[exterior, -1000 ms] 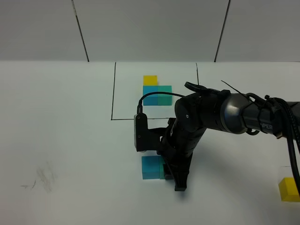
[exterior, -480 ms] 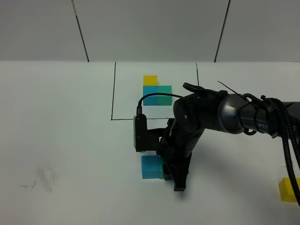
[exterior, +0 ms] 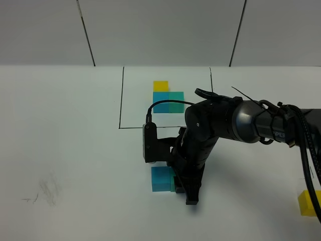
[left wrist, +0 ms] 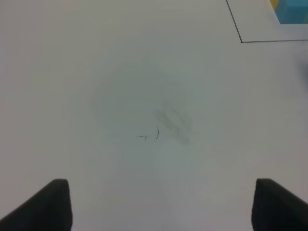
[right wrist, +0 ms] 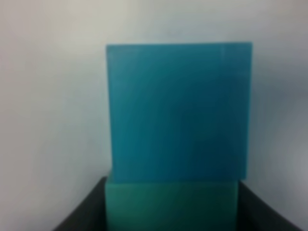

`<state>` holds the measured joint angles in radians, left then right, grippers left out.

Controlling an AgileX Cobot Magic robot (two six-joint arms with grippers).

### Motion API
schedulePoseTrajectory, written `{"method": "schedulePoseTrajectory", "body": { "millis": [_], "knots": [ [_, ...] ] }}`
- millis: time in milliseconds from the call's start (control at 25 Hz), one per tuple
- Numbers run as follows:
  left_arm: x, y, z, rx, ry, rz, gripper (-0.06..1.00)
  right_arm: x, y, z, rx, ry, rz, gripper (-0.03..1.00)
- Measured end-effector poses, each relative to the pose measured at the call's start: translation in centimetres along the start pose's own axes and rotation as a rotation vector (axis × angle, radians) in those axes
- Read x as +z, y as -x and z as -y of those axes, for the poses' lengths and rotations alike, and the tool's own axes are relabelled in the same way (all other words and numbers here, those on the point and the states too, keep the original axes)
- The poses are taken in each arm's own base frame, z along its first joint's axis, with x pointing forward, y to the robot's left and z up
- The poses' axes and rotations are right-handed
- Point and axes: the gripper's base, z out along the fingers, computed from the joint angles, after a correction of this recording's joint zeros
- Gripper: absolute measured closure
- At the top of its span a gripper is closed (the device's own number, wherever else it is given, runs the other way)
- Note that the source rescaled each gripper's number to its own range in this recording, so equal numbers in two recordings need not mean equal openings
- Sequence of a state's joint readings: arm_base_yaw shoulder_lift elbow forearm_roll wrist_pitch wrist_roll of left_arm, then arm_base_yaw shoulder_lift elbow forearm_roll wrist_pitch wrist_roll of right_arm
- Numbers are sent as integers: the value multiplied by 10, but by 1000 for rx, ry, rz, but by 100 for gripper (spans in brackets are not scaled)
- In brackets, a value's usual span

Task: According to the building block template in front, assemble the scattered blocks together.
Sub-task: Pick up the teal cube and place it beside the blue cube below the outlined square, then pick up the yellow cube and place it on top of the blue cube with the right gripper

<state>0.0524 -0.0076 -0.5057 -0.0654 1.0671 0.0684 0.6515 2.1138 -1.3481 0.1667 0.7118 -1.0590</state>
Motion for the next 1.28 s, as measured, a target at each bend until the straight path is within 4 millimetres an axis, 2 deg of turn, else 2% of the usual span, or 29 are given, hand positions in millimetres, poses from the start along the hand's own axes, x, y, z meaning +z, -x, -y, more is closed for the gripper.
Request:
{"method": "schedulePoseTrajectory", "body": {
  "millis": [80,160,360,440,600,720,920,1080,1200,1280],
  "knots": [
    [0,0,0,0,0,0,17,-1,1,1,0,0,0,69],
    [0,0,0,0,0,0,17,-2,1,2,0,-1,-3,65],
    [0,0,0,1,0,0,17,-3,1,3,11,-10,-10,38],
    [0,0,0,1,0,0,17,-6,2,3,23,-15,-8,31],
    [0,0,0,1,0,0,17,-27,3,4,59,-45,-3,26],
    [0,0,0,1,0,0,17,-51,-1,7,177,-87,7,26],
    [0,0,0,1,0,0,17,-103,-25,19,560,-238,20,26],
    [0,0,0,1,0,0,17,-145,-57,13,835,-360,73,26],
    [0,0,0,1,0,0,17,-159,-92,0,1020,-396,82,26],
    [0,0,0,1,0,0,17,-161,-115,-13,1137,-403,76,25]
  ]
}}
